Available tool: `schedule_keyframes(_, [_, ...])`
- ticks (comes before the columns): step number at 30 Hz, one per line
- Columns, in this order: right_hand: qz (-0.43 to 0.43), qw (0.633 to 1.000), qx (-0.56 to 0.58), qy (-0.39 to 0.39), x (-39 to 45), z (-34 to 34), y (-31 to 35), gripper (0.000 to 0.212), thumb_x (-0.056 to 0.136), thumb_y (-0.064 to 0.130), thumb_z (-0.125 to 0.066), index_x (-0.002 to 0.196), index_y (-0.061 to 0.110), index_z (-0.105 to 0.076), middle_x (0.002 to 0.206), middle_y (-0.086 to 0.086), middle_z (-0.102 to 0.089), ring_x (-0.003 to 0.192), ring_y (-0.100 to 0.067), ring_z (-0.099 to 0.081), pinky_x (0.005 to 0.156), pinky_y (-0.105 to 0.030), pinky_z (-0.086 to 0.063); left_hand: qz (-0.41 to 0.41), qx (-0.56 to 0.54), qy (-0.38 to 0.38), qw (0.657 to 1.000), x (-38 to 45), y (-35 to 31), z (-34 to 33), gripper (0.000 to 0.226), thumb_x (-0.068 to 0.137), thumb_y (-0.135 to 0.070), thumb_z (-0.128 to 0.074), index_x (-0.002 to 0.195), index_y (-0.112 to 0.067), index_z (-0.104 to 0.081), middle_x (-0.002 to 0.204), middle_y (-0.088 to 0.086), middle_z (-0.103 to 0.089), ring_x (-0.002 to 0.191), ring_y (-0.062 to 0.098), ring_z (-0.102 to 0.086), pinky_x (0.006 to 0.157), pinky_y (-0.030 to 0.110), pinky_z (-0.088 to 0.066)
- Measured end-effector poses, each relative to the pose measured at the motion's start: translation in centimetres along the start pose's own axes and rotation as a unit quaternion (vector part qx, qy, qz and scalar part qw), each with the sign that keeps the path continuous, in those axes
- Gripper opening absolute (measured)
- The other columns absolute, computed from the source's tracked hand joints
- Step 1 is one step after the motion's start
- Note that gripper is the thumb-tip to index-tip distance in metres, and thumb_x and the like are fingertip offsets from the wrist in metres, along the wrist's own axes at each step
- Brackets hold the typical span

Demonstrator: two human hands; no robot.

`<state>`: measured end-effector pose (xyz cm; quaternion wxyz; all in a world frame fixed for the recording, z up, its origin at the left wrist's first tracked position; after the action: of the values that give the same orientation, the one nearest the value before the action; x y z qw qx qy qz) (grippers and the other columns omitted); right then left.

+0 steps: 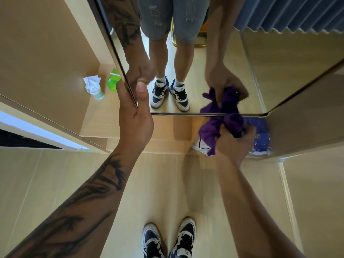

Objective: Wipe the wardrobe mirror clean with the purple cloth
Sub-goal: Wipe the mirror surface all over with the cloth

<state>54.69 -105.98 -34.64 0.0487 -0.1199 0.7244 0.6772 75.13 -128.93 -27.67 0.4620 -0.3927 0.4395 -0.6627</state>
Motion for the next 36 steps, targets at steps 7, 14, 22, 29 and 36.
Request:
schedule_keyframes(7, [0.004, 1.000, -0.022, 0.006, -4.0, -3.7, -1.8, 0.038, 0.088, -0.011, -0.067, 0.085, 0.021, -0.047, 0.082, 0.013, -0.060, 0.082, -0.010, -0.059, 0.088, -0.041, -0.060, 0.013, 0.003, 0.015, 1.000, 0.1, 0.3, 0.1, 0.063, 0.110, -0.054, -0.032, 0.165, -0.026, -0.019, 0.125, -0.053, -0.042, 0.103, -0.045, -0.033, 0.083, -0.014, -0.022])
schedule_keyframes(14, [-0.011, 0.987, -0.080, 0.135, -8.8, -9.4, -3.6, 0.030, 0.087, 0.000, -0.067, 0.085, 0.026, -0.053, 0.075, 0.024, -0.061, 0.067, 0.001, -0.054, 0.065, -0.022, -0.049, 0.023, 0.007, 0.013, 1.000, 0.1, 0.5, 0.2, 0.061, 0.110, -0.055, -0.031, 0.163, -0.026, -0.023, 0.107, -0.063, -0.040, 0.101, -0.043, -0.038, 0.081, -0.013, -0.025])
schedule_keyframes(22, [-0.057, 0.966, -0.091, 0.235, -11.5, -13.3, -4.8, 0.029, 0.082, -0.001, -0.068, 0.083, 0.025, -0.055, 0.076, 0.014, -0.065, 0.071, -0.009, -0.056, 0.066, -0.033, -0.053, 0.012, 0.037, 0.001, 0.999, 0.1, 0.0, 0.4, 0.048, 0.112, -0.048, -0.032, 0.151, -0.019, -0.032, 0.090, -0.059, -0.052, 0.086, -0.031, -0.054, 0.072, -0.005, -0.038])
schedule_keyframes(29, [-0.016, 0.993, -0.079, 0.088, -5.6, -6.3, -2.1, 0.032, 0.084, -0.004, -0.072, 0.080, 0.021, -0.053, 0.067, 0.018, -0.061, 0.063, -0.002, -0.054, 0.066, -0.034, -0.049, 0.018, -0.006, -0.001, 1.000, 0.2, 0.5, 0.3, 0.065, 0.108, -0.058, -0.031, 0.163, -0.024, -0.022, 0.118, -0.058, -0.043, 0.105, -0.044, -0.033, 0.086, -0.013, -0.023])
schedule_keyframes(36, [0.003, 0.998, -0.053, -0.030, 2.0, 3.3, 2.0, 0.030, 0.083, -0.010, -0.063, 0.088, 0.019, -0.054, 0.085, -0.006, -0.070, 0.071, -0.021, -0.069, 0.060, -0.045, -0.063, 0.008, -0.024, -0.017, 1.000, -0.4, -0.8, 0.1, 0.037, 0.106, -0.057, -0.031, 0.139, -0.040, -0.037, 0.104, -0.065, -0.046, 0.101, -0.041, -0.040, 0.082, -0.011, -0.027])
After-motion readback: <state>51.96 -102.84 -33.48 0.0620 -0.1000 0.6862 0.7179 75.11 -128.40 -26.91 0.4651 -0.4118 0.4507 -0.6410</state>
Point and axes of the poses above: each hand's wrist, its own x-axis towards the middle knuckle, its own z-axis out of the back of the hand, y = z × x, the point moved 10 cm from there along x, towards the middle knuckle
